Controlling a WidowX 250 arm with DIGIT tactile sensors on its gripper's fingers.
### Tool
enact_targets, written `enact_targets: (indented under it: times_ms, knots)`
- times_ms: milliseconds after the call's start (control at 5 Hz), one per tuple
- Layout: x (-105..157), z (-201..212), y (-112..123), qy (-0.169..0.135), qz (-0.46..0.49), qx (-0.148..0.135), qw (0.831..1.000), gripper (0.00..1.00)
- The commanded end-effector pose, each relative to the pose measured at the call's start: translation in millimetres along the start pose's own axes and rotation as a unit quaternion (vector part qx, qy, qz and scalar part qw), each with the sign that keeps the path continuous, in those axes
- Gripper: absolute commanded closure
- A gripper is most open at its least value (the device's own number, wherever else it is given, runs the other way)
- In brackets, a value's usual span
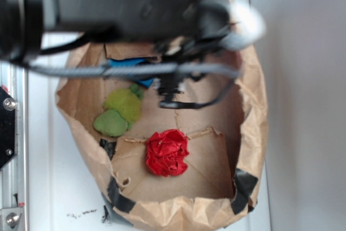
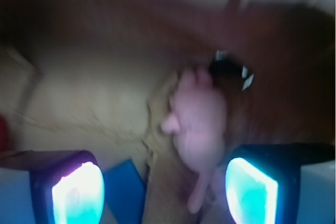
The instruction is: Grab the pink bunny.
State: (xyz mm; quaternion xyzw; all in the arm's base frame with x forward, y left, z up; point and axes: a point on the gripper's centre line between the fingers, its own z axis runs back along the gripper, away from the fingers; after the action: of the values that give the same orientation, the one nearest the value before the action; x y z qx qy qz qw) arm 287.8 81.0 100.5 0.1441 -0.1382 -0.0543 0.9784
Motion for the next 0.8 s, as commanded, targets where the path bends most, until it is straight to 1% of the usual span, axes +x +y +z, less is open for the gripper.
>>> enact_targets:
  times_ms: [0,200,400,600]
  knots:
    - [3,12,-9,-0.062,-0.016,0.041,0.997,0.0]
    - [11,-1,1,-0.056,-0.011,0.043,0.997,0.0]
    - [13,-5,23,-0.052,-0.003,0.037,0.998,0.0]
    - [17,-10,40,-0.048,0.002,0.038,0.998,0.0]
